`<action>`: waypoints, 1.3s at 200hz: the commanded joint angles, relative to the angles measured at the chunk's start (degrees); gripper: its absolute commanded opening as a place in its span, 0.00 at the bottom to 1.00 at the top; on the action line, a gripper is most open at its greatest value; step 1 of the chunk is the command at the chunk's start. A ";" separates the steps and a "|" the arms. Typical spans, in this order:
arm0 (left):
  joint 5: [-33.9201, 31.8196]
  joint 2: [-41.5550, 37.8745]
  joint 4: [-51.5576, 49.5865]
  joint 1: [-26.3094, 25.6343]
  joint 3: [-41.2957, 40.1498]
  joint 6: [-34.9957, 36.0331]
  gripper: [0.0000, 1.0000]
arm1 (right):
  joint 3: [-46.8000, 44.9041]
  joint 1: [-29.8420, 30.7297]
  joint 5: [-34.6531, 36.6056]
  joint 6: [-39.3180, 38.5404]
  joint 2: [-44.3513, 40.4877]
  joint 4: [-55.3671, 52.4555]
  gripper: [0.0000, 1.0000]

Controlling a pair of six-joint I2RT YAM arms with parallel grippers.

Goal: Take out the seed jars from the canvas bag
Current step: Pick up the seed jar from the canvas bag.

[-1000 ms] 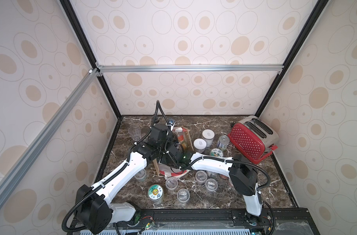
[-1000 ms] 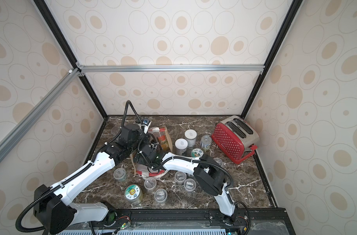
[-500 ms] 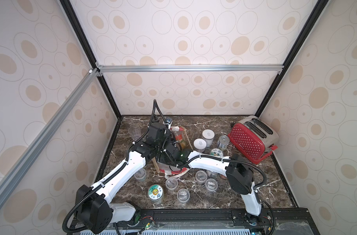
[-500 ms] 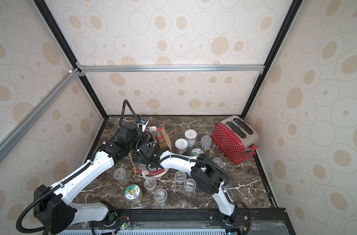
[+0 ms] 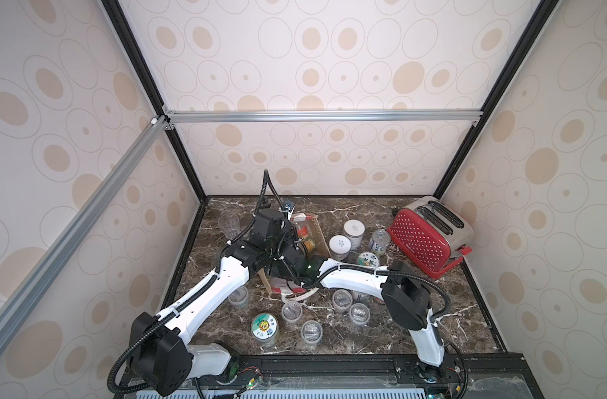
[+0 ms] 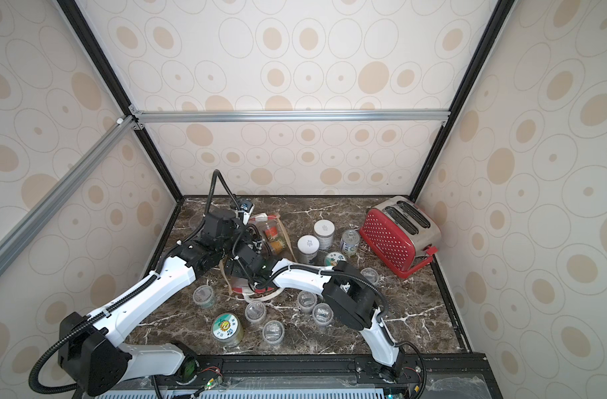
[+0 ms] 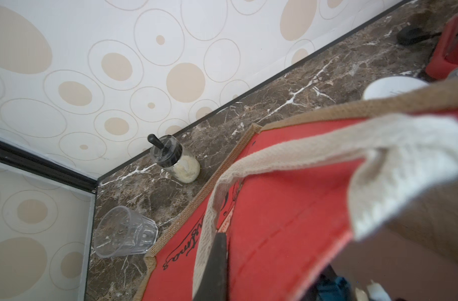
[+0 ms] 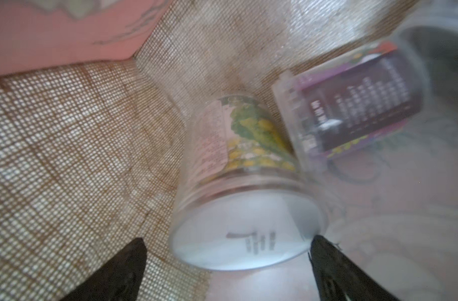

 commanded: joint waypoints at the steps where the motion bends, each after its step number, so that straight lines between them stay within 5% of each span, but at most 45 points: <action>1: 6.41 -2.43 -2.29 -3.19 1.51 0.19 0.00 | -6.27 -2.67 4.89 -1.71 0.09 -2.89 1.00; 61: 8.89 -2.63 -2.28 -3.26 1.82 -0.68 0.00 | -6.77 -2.67 10.30 -2.23 -0.43 0.17 1.00; 167: 14.26 -2.70 -4.01 -3.09 3.11 -1.02 0.00 | -7.80 -3.21 3.87 -7.64 5.84 3.91 1.00; 223: 16.68 -2.17 -4.62 -2.55 3.92 -1.64 0.00 | -8.94 -3.30 1.38 -9.54 7.05 3.88 0.96; 260: 15.30 -3.12 -3.98 -2.26 3.42 -1.95 0.00 | -8.11 -3.74 1.43 -9.38 6.28 1.97 0.84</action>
